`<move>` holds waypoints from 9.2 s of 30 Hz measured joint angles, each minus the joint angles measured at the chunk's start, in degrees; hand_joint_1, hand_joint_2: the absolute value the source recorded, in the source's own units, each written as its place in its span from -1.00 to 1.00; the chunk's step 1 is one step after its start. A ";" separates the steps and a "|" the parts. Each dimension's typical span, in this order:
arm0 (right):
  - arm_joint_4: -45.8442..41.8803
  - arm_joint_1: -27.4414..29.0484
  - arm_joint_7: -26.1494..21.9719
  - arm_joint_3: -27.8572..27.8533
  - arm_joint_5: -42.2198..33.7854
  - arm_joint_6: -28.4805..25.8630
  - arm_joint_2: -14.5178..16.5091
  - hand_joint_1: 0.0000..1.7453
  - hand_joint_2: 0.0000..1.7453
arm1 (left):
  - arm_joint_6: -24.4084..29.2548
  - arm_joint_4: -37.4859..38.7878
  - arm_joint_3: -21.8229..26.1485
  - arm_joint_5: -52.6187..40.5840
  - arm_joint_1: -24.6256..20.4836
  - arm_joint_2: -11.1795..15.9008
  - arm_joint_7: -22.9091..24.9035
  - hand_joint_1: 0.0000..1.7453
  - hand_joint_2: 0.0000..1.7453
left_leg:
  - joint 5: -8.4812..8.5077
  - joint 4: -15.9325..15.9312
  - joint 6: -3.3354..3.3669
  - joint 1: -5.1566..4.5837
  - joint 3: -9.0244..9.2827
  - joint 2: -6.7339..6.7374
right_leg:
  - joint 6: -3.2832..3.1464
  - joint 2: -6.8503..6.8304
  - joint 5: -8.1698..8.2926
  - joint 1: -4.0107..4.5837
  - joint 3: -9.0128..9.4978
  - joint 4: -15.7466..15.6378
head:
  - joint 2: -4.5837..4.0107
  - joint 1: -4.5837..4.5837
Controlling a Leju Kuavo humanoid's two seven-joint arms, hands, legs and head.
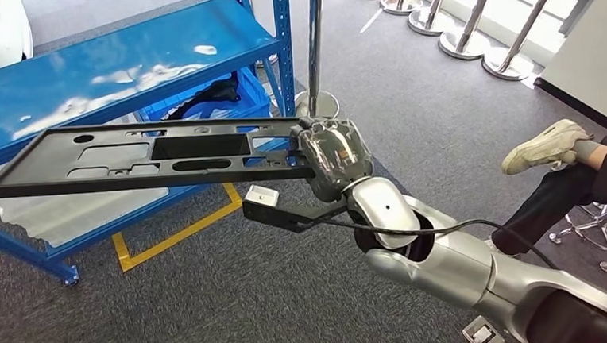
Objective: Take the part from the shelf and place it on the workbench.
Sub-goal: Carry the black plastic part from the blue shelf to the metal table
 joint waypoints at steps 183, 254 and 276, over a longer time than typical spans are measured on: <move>2.96 -3.35 -0.01 -1.97 -2.69 -1.63 1.52 1.00 1.00 | -0.81 0.14 -1.41 0.56 -0.58 0.91 -0.43 -1.00 1.00 | 1.62 1.05 -0.31 0.56 -3.35 -0.08 | -0.85 0.67 -3.88 0.52 4.35 0.54 | 0.00 3.29; 5.87 -2.69 -0.01 -2.98 -1.14 -2.47 0.57 1.00 1.00 | -1.14 0.15 -1.70 -1.13 -0.42 0.95 -1.09 -1.00 1.00 | 1.50 0.94 -0.15 0.58 -3.15 1.81 | -1.07 -2.69 -3.51 0.69 3.84 2.38 | 0.00 9.29; 5.73 -2.13 -0.09 -3.59 -0.93 -3.03 0.50 1.00 1.00 | -1.23 0.14 -2.22 -1.10 -0.74 1.03 -1.17 -1.00 1.00 | 1.62 1.39 -0.68 1.34 -3.89 0.02 | -0.35 0.00 -5.47 0.24 3.04 3.08 | 0.00 7.23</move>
